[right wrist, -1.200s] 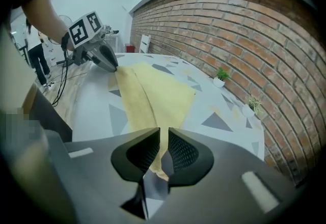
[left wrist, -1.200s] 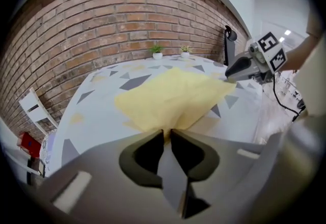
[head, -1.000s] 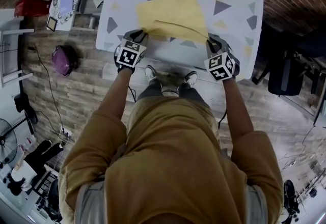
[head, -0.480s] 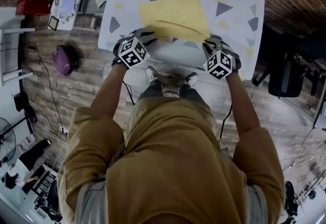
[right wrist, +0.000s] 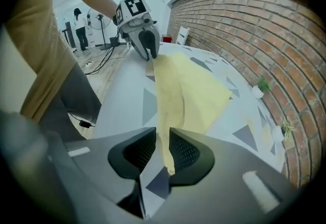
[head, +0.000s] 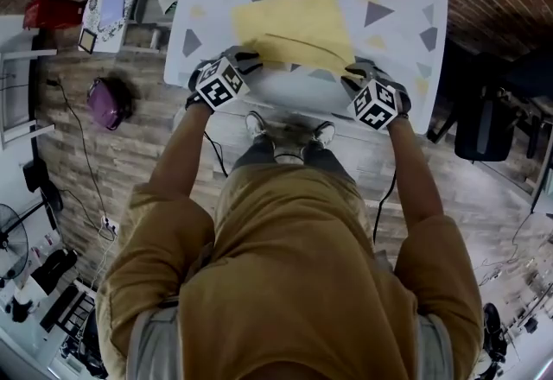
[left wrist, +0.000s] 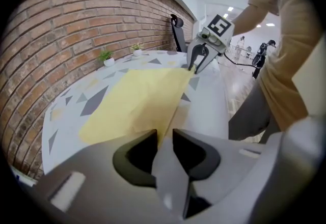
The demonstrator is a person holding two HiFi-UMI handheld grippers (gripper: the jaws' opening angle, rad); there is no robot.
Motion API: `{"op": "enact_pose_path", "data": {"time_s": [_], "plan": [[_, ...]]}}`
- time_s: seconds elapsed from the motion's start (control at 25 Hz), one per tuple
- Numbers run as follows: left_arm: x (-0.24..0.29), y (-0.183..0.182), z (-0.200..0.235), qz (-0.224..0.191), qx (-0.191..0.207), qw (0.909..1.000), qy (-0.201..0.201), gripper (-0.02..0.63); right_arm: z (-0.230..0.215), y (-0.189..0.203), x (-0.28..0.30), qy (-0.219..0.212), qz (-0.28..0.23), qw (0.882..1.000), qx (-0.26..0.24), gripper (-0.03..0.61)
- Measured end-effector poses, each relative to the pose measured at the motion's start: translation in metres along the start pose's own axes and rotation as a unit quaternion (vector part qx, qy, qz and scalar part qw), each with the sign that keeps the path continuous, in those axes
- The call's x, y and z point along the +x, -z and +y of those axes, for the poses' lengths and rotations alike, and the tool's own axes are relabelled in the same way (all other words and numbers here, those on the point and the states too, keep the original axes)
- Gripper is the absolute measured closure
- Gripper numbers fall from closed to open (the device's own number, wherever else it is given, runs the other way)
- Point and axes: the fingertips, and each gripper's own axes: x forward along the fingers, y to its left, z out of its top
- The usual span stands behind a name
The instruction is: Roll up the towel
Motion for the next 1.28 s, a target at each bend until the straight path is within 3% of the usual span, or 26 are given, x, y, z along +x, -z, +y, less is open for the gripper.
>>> {"op": "enact_pose_path", "data": {"time_s": [0.2, 0.36, 0.68, 0.92, 1.28], "plan": [[-0.004, 0.004, 0.0, 0.004, -0.014, 0.9999, -0.006, 0.536, 0.003, 0.001, -0.002, 0.001, 0.007, 1.0, -0.004, 0.552], [-0.012, 0.004, -0.007, 0.006, -0.007, 1.0, 0.001, 0.54, 0.007, -0.002, -0.008, 0.001, 0.004, 1.0, -0.002, 0.552], [-0.034, -0.009, -0.012, -0.028, -0.069, 0.9967, 0.033, 0.541, -0.002, -0.017, -0.033, -0.025, -0.022, 0.999, 0.041, 0.552], [-0.043, -0.016, 0.012, -0.055, -0.141, 0.9862, 0.067, 0.541, -0.026, -0.031, -0.043, -0.048, -0.033, 0.996, 0.074, 0.554], [-0.036, -0.012, 0.034, -0.054, -0.215, 0.9676, 0.12, 0.541, -0.062, -0.033, -0.027, -0.091, -0.02, 0.986, 0.136, 0.552]]}}
